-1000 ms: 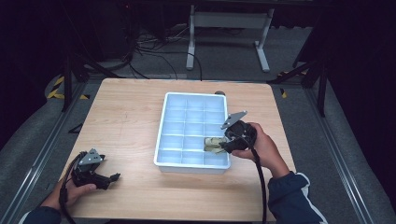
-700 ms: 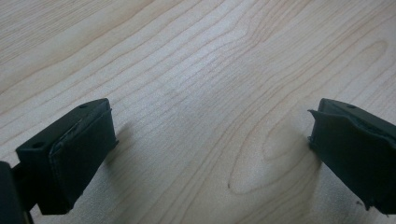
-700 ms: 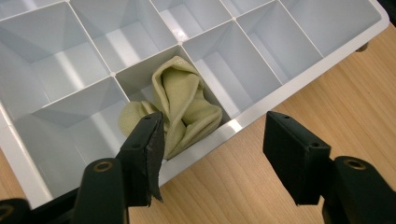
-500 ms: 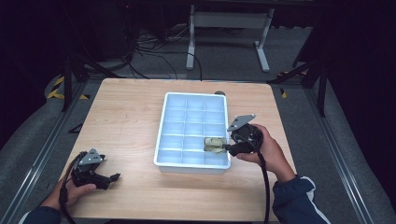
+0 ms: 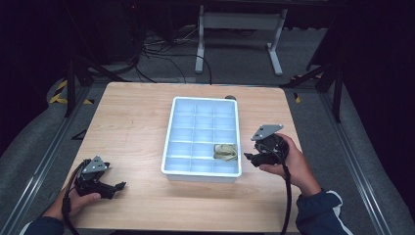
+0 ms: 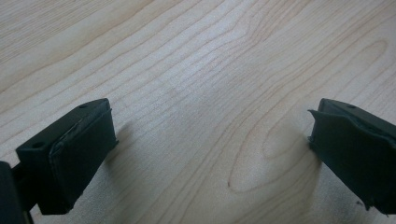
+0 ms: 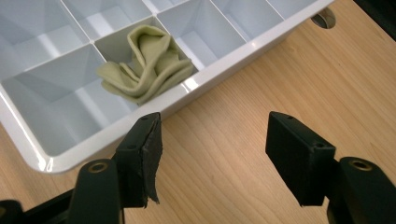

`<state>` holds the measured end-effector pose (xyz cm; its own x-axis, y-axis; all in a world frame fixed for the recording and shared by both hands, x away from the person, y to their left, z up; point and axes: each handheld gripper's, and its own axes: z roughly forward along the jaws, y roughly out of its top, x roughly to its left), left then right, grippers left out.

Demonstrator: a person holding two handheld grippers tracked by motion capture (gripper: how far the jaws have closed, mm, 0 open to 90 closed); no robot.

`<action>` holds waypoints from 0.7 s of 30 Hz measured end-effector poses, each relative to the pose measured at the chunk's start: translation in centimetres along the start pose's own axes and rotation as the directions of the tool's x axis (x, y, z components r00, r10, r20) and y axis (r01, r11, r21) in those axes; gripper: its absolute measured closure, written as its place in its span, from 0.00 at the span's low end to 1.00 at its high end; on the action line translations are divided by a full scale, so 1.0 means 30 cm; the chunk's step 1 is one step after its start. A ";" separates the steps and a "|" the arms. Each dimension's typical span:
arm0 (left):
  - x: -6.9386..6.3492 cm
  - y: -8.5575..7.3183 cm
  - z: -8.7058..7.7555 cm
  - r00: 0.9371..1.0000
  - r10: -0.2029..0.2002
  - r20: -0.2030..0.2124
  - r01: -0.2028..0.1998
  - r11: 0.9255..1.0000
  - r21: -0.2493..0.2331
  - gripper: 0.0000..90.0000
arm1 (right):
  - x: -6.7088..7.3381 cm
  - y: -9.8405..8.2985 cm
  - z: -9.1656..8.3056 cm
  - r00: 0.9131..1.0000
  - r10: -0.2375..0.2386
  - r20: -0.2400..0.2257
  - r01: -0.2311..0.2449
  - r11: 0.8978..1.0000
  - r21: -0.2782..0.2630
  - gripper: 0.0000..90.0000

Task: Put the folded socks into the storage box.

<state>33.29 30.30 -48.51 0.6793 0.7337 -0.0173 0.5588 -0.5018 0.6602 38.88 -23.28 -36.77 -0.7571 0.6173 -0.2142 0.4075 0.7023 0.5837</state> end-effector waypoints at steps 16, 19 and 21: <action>0.000 0.000 -0.001 1.000 0.001 0.001 -0.001 1.000 0.003 0.01 | 0.014 -0.107 -0.009 1.000 -0.001 0.023 0.000 1.000 0.019 0.41; 0.000 0.000 0.000 1.000 0.000 0.000 0.000 1.000 0.000 0.01 | 0.020 -0.130 -0.003 1.000 0.006 0.017 -0.006 1.000 0.020 0.41; 0.000 0.000 0.000 1.000 0.000 0.000 0.000 1.000 0.000 0.01 | 0.025 -0.146 0.001 1.000 0.003 0.015 -0.003 1.000 0.025 0.41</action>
<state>33.30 30.30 -48.51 0.6793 0.7337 -0.0175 0.5588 -0.5016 0.6604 36.54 -25.87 -39.52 -0.7480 0.6246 -0.2243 0.4226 0.7089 0.5646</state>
